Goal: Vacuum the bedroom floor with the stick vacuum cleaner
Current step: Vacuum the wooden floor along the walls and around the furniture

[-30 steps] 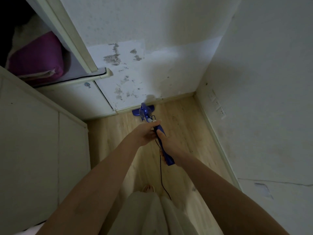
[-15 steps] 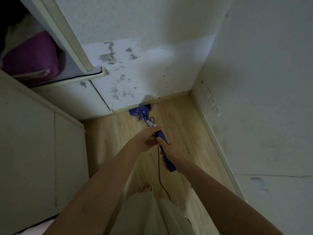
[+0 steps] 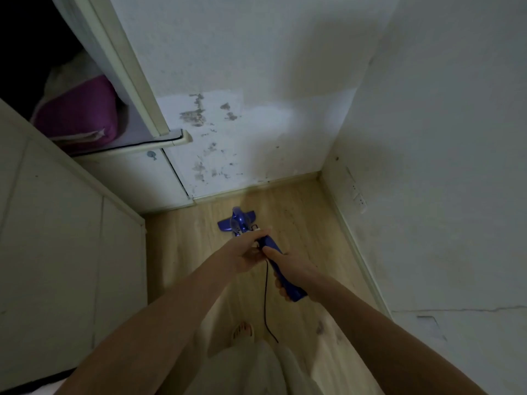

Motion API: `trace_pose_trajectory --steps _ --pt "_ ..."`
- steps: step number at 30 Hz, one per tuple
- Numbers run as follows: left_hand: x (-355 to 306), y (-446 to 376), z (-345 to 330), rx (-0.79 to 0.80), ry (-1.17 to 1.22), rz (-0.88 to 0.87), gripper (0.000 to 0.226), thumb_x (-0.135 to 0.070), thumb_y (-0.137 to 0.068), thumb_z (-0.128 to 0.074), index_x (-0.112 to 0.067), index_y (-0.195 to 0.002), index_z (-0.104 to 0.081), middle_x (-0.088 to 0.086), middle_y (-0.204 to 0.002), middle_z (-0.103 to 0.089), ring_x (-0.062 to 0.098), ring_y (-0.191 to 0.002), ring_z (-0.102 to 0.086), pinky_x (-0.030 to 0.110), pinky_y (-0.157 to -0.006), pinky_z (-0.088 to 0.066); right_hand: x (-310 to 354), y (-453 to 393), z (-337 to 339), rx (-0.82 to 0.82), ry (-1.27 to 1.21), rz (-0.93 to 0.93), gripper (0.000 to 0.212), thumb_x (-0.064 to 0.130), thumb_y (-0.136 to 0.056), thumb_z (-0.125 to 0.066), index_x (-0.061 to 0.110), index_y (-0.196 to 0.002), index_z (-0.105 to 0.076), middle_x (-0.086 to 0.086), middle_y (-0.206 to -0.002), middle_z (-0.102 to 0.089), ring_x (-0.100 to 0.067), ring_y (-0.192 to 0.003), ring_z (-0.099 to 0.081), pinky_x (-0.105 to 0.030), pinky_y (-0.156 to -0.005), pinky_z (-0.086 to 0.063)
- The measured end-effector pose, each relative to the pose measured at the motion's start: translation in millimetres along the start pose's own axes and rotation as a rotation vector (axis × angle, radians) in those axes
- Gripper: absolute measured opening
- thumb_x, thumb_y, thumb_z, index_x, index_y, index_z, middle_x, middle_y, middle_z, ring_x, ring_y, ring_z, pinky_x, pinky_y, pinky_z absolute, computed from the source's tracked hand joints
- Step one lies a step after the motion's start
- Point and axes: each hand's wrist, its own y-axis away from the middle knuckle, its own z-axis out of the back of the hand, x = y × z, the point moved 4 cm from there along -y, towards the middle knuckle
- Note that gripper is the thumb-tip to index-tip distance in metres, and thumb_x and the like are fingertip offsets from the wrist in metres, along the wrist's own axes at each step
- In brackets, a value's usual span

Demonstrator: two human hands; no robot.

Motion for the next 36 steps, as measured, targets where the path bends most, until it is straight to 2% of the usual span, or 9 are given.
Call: trace_pose_trajectory --steps 6,13,16,19,22,27,32,34,36 --pt "-20.7 -12.7 9.0 -0.069 0.087 -0.054 0.032 -0.010 -0.086 -0.068 -0.005 -0.115 -0.054 0.013 -0.098 -0.058 0.022 -0.082 -0.060 0.026 -0.052 -0.057 19.8 -30.4 1.6 0.027 0.052 -0.011 0.050 0.061 -0.093 -0.047 0.013 -0.079 -0.051 -0.002 -0.063 -0.056 -0.011 -0.045 -0.051 -0.022 -0.044 -0.043" --pt "-66.5 -31.6 49.6 -0.099 -0.004 -0.023 0.035 -0.014 -0.085 -0.071 -0.005 -0.115 -0.055 0.013 -0.091 -0.060 0.024 -0.077 -0.061 0.027 -0.052 -0.055 49.6 -72.0 -46.2 -0.016 -0.130 0.023 0.051 0.058 -0.092 -0.050 0.008 -0.088 -0.054 -0.003 -0.061 -0.057 -0.013 -0.044 -0.053 -0.022 -0.043 -0.045" --pt "-90.1 -30.1 74.4 -0.104 -0.098 -0.004 0.037 -0.014 -0.084 -0.072 -0.004 -0.115 -0.055 0.014 -0.091 -0.060 0.024 -0.078 -0.061 0.032 -0.063 -0.056 66.8 -78.6 -79.5 -0.057 -0.253 0.051 0.050 0.053 -0.094 -0.051 0.004 -0.096 -0.056 -0.005 -0.062 -0.057 -0.015 -0.047 -0.054 -0.026 -0.047 -0.047" --pt "-103.1 -23.1 104.4 -0.068 -0.140 0.011 0.046 -0.015 -0.079 -0.076 -0.001 -0.118 -0.057 0.016 -0.095 -0.062 0.026 -0.084 -0.062 0.038 -0.080 -0.055 74.1 -78.6 -110.2 -0.082 -0.266 0.068 0.045 0.052 -0.095 -0.050 0.008 -0.090 -0.056 -0.003 -0.060 -0.057 -0.014 -0.046 -0.054 -0.027 -0.050 -0.047" --pt "-106.8 -14.5 118.7 -0.036 -0.174 -0.013 0.038 -0.019 -0.080 -0.074 -0.002 -0.111 -0.059 0.014 -0.092 -0.063 0.025 -0.082 -0.063 0.036 -0.078 -0.056 80.9 -80.2 -127.9 -0.083 -0.253 0.060 0.045 0.053 -0.095 -0.049 0.010 -0.085 -0.055 -0.003 -0.061 -0.057 -0.014 -0.047 -0.054 -0.027 -0.050 -0.047" --pt "-117.3 -9.7 118.5 -0.031 -0.077 -0.105 0.031 -0.017 -0.088 -0.066 -0.001 -0.113 -0.056 0.012 -0.084 -0.060 0.022 -0.074 -0.058 0.035 -0.080 -0.051 100.6 -81.8 -135.0 -0.043 -0.276 0.086 0.043 0.048 -0.098 -0.046 0.006 -0.093 -0.054 -0.006 -0.062 -0.055 -0.016 -0.049 -0.053 -0.027 -0.047 -0.047" --pt "-108.6 -16.3 121.7 -0.039 -0.104 -0.063 0.033 -0.018 -0.087 -0.070 -0.002 -0.112 -0.057 0.015 -0.092 -0.063 0.025 -0.081 -0.062 0.039 -0.090 -0.052 94.4 -76.3 -125.3 -0.045 -0.197 0.083 0.041 0.045 -0.098 -0.047 0.005 -0.091 -0.050 -0.006 -0.060 -0.049 -0.016 -0.045 -0.048 -0.024 -0.042 -0.043" --pt "-98.6 -19.6 118.7 -0.047 -0.105 -0.042 0.041 -0.019 -0.085 -0.072 -0.001 -0.117 -0.055 0.016 -0.091 -0.064 0.025 -0.079 -0.065 0.036 -0.082 -0.056 86.5 -75.8 -117.5 -0.078 -0.052 0.106 0.043 0.047 -0.099 -0.044 0.008 -0.082 -0.049 -0.004 -0.060 -0.049 -0.016 -0.046 -0.047 -0.025 -0.047 -0.044" --pt "-89.0 -21.5 108.8 -0.073 -0.099 -0.053 0.042 -0.018 -0.084 -0.072 -0.001 -0.119 -0.055 0.014 -0.088 -0.065 0.023 -0.072 -0.065 0.029 -0.063 -0.056 79.0 -75.4 -105.6 -0.134 0.074 0.107 0.045 0.051 -0.098 -0.044 0.012 -0.076 -0.048 -0.002 -0.059 -0.050 -0.015 -0.047 -0.048 -0.027 -0.051 -0.044"
